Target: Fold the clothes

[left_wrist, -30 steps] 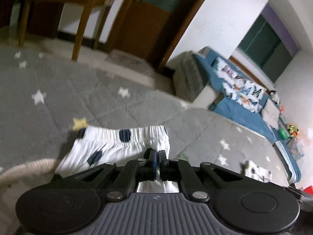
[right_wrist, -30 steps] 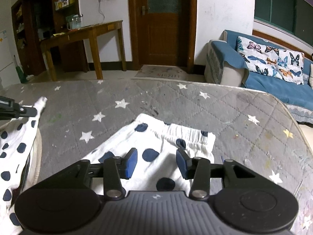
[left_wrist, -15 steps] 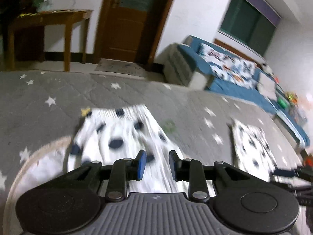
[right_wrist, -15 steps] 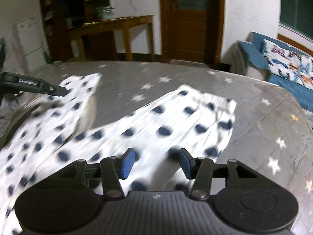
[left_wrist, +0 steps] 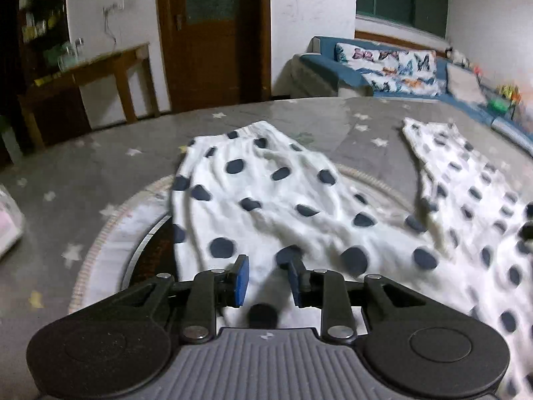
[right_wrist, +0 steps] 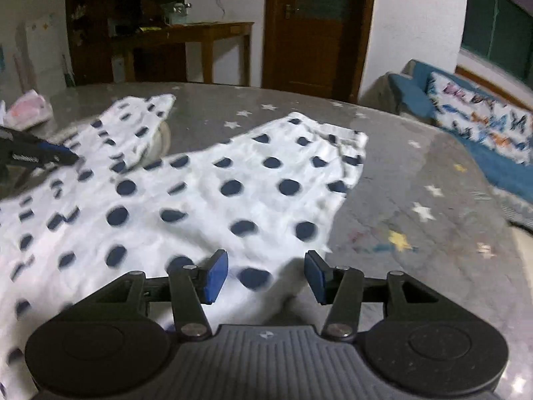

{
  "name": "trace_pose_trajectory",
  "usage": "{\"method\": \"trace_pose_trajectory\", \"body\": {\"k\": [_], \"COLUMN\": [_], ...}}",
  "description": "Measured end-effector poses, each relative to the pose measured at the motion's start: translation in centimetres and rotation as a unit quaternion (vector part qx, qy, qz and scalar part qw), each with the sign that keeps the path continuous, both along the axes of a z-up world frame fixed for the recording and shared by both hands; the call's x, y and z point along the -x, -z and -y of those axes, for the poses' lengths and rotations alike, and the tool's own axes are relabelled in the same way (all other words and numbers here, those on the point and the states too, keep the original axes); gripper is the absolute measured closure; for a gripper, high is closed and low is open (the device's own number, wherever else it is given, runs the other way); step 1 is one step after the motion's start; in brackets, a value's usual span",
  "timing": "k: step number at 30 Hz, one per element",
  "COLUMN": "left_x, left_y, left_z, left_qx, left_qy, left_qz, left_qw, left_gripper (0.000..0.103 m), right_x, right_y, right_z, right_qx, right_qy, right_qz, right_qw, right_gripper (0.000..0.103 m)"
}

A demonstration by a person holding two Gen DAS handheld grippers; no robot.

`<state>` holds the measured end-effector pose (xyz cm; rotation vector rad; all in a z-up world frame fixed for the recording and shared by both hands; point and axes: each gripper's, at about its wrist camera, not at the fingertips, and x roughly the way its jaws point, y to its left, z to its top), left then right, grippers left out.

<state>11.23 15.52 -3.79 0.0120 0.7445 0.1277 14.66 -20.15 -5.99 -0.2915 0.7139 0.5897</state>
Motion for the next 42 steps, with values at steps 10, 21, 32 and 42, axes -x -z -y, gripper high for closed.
{"method": "trace_pose_trajectory", "body": {"k": [10,21,32,42], "left_x": [5.0,13.0,16.5,17.2], "left_y": [-2.0,-0.5,0.2,-0.7], "left_z": [4.0,8.8,7.1,5.6], "left_qx": [-0.015,-0.036,-0.019,0.002], "left_qy": [0.045,0.115,0.086,0.079], "left_qz": [0.013,0.013,0.016,0.005], "left_qw": [0.9988,0.9926,0.9960,0.9969], "left_gripper": [0.074,0.074,0.074,0.072], "right_x": [6.1,13.4,15.9,17.0], "right_y": [-2.0,-0.9,-0.3,-0.8], "right_z": [-0.4,-2.1,-0.5,0.2], "right_qx": [-0.015,-0.021,-0.005,-0.006], "right_qy": [-0.051,-0.144,-0.129,-0.136], "right_qz": [0.013,-0.006,0.001,-0.014], "right_qw": [0.998,0.989,0.992,0.991], "right_gripper": [0.052,0.051,0.050,0.047]}}
